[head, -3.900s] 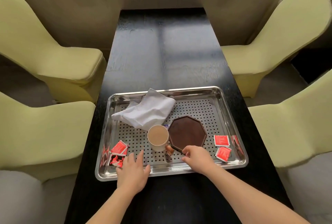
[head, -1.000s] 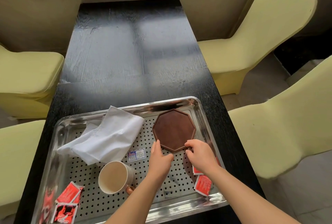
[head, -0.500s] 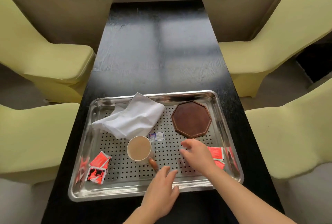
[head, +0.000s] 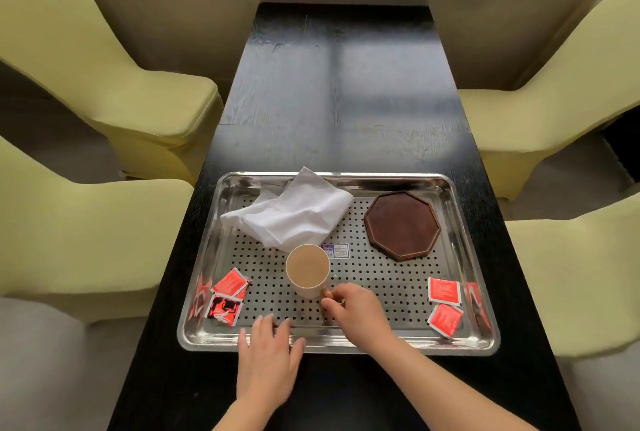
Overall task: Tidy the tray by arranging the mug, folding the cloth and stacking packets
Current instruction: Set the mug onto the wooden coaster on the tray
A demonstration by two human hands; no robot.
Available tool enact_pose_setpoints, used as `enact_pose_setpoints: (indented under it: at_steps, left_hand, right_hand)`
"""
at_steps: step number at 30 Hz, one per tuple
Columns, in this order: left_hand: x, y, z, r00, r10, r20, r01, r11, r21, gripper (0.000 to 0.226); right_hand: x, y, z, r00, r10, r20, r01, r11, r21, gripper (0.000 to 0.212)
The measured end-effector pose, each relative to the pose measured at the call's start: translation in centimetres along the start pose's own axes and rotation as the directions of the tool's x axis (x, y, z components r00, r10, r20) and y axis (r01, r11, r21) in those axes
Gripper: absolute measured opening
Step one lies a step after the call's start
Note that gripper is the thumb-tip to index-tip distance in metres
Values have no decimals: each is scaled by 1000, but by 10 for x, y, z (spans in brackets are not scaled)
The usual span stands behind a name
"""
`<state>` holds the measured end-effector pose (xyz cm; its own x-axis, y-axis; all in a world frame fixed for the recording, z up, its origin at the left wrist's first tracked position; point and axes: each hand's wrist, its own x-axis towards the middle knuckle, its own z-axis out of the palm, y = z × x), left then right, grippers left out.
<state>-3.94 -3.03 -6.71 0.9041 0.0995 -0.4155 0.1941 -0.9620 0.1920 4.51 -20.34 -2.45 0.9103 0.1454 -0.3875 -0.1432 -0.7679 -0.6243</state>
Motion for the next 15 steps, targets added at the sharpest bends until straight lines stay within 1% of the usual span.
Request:
enact_pose_setpoints:
  at_steps: [3, 7, 11, 15]
  left_hand:
    - [8, -3, -1, 999, -41, -11, 40, 997, -59, 54]
    - [17, -10, -4, 998, -55, -28, 52, 994, -93, 52]
    - [18, -18, 1, 998, -68, -16, 66, 988, -137, 50]
    - [18, -20, 6, 997, -72, -22, 68, 987, -143, 50]
  right_hand:
    - [1, 2, -5, 998, 31, -46, -28, 998, 50, 25]
    - [4, 12, -30, 986, 97, -139, -74, 984, 160, 25]
    - [16, 27, -64, 948, 153, -280, -100, 975, 196, 21]
    - [34, 44, -97, 903, 239, -356, -149, 953, 263, 20]
